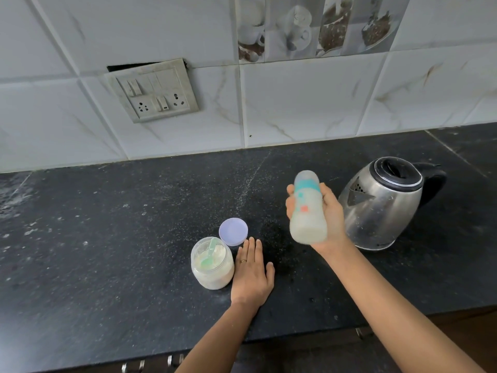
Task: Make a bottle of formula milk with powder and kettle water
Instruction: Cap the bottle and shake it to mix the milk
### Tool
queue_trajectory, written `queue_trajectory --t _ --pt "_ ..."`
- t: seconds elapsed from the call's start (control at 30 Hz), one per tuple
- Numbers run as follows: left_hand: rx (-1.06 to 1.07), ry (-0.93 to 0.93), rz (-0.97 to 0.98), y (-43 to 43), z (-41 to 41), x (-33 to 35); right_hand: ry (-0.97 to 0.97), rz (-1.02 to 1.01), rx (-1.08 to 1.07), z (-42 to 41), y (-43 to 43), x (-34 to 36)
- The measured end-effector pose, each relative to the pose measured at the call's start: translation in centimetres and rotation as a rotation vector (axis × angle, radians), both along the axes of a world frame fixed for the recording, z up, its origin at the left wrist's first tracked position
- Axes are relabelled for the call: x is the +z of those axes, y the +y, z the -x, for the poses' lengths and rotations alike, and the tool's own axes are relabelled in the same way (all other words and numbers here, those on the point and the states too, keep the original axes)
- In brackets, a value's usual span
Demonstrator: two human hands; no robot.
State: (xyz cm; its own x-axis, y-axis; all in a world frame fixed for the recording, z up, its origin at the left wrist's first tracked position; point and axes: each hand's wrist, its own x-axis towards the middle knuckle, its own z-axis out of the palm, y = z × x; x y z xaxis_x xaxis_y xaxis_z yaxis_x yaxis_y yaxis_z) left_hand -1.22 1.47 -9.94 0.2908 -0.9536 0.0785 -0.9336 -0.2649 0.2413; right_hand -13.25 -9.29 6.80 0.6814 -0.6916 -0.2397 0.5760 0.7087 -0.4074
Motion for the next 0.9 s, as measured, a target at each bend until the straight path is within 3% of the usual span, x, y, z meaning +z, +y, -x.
queue_trajectory --t 0.1,0.23,0.37,0.53,0.63,0.9 --pt "0.001 0.007 -0.007 0.1 0.0 0.0 0.136 0.132 0.093 0.1 0.5 -0.1" --pt "-0.005 0.023 -0.018 0.0 -0.1 0.0 -0.033 -0.123 -0.137 -0.1 -0.1 -0.6" --pt "-0.003 0.018 -0.002 -0.1 -0.2 -0.4 0.144 0.036 0.098 0.0 0.8 -1.2" --pt "-0.027 0.057 0.001 -0.1 -0.2 -0.2 0.011 -0.143 -0.100 -0.5 0.2 -1.6" --pt "-0.004 0.048 0.005 -0.1 -0.2 -0.3 0.158 0.002 0.048 -0.4 0.7 -1.7" --pt "-0.004 0.061 -0.012 -0.1 -0.2 -0.2 0.166 0.089 -0.060 -0.7 0.6 -1.4"
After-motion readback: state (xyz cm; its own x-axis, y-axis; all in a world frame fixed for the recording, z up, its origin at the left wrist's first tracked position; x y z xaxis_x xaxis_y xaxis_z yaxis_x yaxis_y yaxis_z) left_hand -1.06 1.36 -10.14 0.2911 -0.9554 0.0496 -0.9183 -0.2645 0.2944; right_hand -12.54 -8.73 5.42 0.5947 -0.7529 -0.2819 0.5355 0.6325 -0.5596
